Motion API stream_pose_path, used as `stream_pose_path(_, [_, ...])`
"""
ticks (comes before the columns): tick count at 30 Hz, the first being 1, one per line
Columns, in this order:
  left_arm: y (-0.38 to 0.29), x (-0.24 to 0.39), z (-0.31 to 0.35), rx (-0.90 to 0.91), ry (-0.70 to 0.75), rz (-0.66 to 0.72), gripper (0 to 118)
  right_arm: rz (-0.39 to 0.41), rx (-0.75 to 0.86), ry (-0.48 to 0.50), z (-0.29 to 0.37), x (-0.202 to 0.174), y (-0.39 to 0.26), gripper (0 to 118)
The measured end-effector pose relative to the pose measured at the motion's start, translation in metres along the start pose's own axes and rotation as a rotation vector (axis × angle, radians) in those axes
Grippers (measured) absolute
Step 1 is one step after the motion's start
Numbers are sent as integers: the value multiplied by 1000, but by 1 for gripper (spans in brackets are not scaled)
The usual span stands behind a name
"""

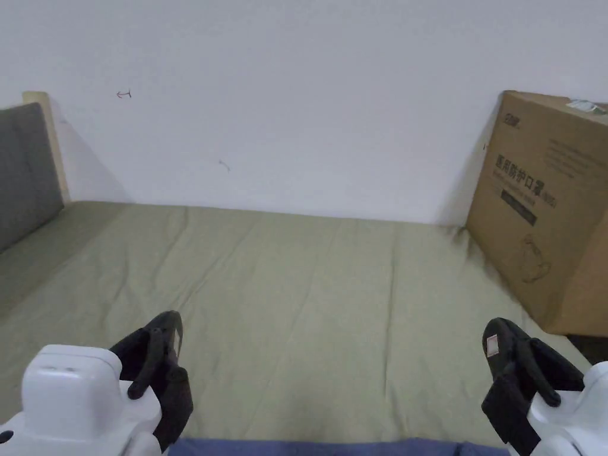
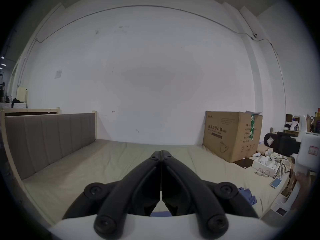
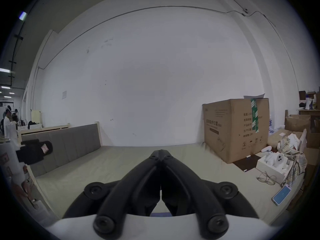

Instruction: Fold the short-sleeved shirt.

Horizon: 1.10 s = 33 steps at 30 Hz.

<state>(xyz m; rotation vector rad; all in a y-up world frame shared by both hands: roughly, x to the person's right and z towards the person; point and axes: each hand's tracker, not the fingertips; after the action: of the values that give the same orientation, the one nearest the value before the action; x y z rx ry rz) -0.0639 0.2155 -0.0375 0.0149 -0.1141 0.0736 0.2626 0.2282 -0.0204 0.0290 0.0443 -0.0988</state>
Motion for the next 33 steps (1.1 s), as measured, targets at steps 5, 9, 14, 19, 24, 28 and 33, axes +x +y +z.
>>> stream_pose_path(5, [-4, -72, -31, -350, -127, 204, 0, 6, -101, 36, -1, 1, -8, 0])
stream_pose_path(9, [-66, -170, -73, -717, -216, 604, 0, -16, -144, 38, 1, 2, -20, 0])
stream_pose_path(14, [-146, -233, -93, -913, -243, 784, 118, -22, -302, 38, -17, -2, -40, 0])
stream_pose_path(19, [-215, -274, -114, -985, -244, 936, 118, -9, -351, 26, -29, -8, -50, 0])
stream_pose_path(24, [-271, -284, -130, -879, -479, 1300, 118, -3, -436, 44, -47, -20, -59, 0])
stream_pose_path(28, [-286, -245, -157, -928, -592, 1315, 118, -10, -484, 61, -57, -32, -66, 0])
stream_pose_path(33, [-311, -223, -175, -1091, -277, 1012, 2, -17, -531, 104, -63, -44, -70, 0])
